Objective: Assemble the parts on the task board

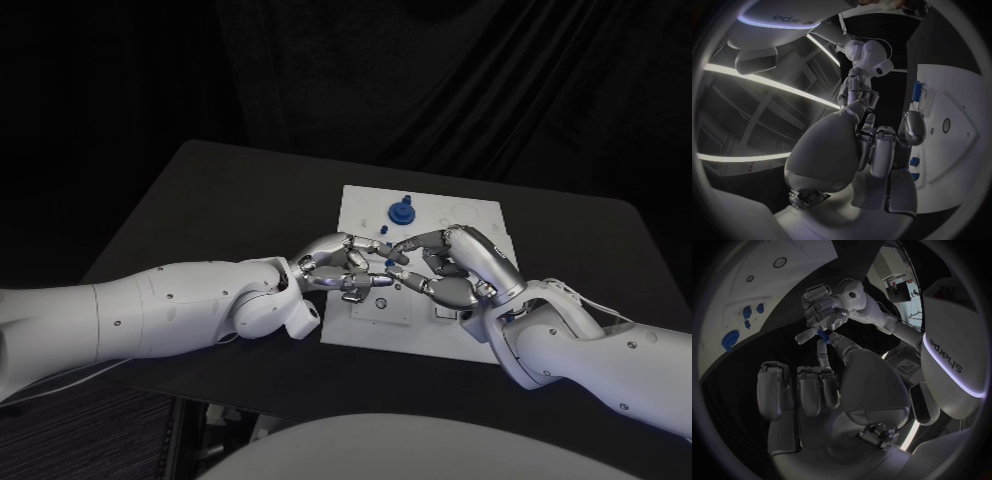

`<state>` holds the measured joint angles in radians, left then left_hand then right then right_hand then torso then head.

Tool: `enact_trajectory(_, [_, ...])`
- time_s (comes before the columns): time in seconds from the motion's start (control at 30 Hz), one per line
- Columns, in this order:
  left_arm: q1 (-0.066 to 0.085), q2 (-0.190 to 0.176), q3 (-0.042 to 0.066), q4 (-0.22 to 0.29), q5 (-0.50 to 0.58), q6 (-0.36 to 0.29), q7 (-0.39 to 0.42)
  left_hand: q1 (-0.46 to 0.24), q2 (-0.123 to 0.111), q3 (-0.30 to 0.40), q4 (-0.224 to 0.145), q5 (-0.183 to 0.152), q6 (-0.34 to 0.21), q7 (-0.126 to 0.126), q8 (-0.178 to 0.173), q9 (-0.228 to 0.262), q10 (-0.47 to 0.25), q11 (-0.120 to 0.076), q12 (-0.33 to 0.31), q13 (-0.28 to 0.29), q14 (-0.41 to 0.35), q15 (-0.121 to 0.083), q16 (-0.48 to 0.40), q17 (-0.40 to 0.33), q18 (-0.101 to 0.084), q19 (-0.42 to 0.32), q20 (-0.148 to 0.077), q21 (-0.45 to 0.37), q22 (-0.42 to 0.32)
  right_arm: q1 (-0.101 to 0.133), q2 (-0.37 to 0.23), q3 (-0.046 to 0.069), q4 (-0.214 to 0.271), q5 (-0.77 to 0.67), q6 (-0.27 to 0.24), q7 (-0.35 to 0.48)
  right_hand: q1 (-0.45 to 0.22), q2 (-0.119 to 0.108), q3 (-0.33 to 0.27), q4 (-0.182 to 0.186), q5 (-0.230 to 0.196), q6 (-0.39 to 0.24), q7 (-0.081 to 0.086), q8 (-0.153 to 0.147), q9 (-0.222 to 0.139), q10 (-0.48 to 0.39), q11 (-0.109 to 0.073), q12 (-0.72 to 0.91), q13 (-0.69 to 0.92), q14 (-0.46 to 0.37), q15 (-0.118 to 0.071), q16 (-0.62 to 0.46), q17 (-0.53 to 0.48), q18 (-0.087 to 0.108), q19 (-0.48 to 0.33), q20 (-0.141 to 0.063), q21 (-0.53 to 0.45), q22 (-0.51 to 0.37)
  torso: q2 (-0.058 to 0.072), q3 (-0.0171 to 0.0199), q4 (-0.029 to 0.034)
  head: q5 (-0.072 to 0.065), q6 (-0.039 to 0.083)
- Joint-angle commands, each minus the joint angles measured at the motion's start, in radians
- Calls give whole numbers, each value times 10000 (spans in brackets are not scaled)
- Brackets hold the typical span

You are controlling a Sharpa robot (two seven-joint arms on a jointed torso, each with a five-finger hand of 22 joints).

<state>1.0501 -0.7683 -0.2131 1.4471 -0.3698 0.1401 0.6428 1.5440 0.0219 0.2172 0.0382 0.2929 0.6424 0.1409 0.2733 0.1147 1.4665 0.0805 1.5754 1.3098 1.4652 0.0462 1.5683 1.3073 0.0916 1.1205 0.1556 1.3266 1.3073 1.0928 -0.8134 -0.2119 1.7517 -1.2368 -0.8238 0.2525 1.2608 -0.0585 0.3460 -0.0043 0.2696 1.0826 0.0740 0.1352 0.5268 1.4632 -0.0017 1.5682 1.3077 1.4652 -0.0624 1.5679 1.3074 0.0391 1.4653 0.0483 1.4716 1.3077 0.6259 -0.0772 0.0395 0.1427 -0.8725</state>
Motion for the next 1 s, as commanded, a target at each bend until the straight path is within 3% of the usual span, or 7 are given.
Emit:
enact_trajectory(0.03, [-26, 41, 8, -12, -10, 541, 178, 9, -105, 44, -142, 96, 220, -109, 159, 51, 1043, -117, -46, 2610, 1056, -107, 25, 2635, -15, 357, -48, 162, 718, -22, 11, 4, 16, -8, -29, -162, 77, 61, 41, 7, 32, 65, -9, 37, 14, 1076, 66, 26, 2631, 1056, 72, 29, 2634, -130, 547, 65, -56, 2291, 0, -3, 4, -7, -2])
enact_trajectory(0.2, [-29, 46, 8, -41, -10, 666, 242, -58, -145, 121, -239, 191, 366, -442, 342, 109, 1043, -212, -46, 2610, 1056, -191, 25, 2635, -56, 559, -127, 286, 851, -22, 8, 5, 18, -8, -22, -180, 79, 64, 38, 12, 30, 68, -8, 37, 17, 1076, 67, 26, 2631, 1056, 73, 29, 2634, -131, 547, 66, -54, 2291, 3, -3, 0, -17, -2])
enact_trajectory(0.37, [-30, 32, 8, -58, -10, 738, 273, -127, -148, 176, -313, 208, 655, -557, 613, 213, 1043, -265, -46, 2610, 1056, -247, 25, 2635, -104, 766, -184, 411, 983, -22, -11, 5, 28, -8, -9, -200, 79, 64, 38, 12, 30, 68, -8, 37, 17, 1076, 67, 26, 2631, 1056, 73, 29, 2634, -131, 547, 66, -54, 2291, 1, -4, 0, -14, -2])
enact_trajectory(0.5, [-31, 26, 8, -69, -10, 765, 313, -165, -140, 216, -394, 241, 954, -558, 867, 351, 1043, -301, -46, 2610, 1056, -279, 25, 2635, -127, 876, -225, 480, 1065, -22, -25, 5, 34, -8, 12, -223, 81, 65, 36, 15, 29, 70, -9, 38, 19, 1076, 68, 26, 2631, 1056, 73, 29, 2634, -132, 548, 66, -50, 2292, 1, -2, 1, -22, -2])
enact_trajectory(0.67, [-32, 21, 8, -88, -10, 846, 313, -162, -154, 230, -444, 283, 961, -610, 917, 391, 1043, -307, -46, 2610, 1056, -288, 25, 2635, -154, 1001, -237, 551, 1132, -22, -41, 4, 43, -8, 50, -262, 86, 65, 35, 15, 29, 71, -10, 38, 20, 1076, 68, 26, 2631, 1056, 74, 29, 2634, -131, 548, 67, -51, 2292, -2, -1, -2, -40, -2])
enact_trajectory(0.83, [-33, 18, 8, -103, -10, 963, 252, -241, -125, 229, -520, 384, 1155, -510, 1240, 639, 1043, -327, -46, 2610, 1056, -310, 25, 2635, -170, 1066, -263, 597, 1198, -22, -51, 4, 51, -8, 69, -282, 92, 66, 36, 13, 30, 72, -11, 38, 21, 1076, 67, 26, 2631, 1056, 74, 29, 2634, -131, 548, 67, -51, 2292, 0, 2, 2, -37, -2])
enact_trajectory(1.0, [-33, 12, 8, -116, -10, 1003, 162, -286, -108, 222, -541, 379, 1175, -407, 1345, 737, 1043, -329, -46, 2610, 1056, -313, 25, 2635, -169, 1057, -270, 594, 1210, -22, -54, 4, 65, 9, 86, -269, 92, 66, 36, 13, 30, 72, -11, 38, 21, 1076, 67, 26, 2631, 1056, 74, 29, 2634, -131, 548, 67, -51, 2292, 2, -5, 2, -38, -2])
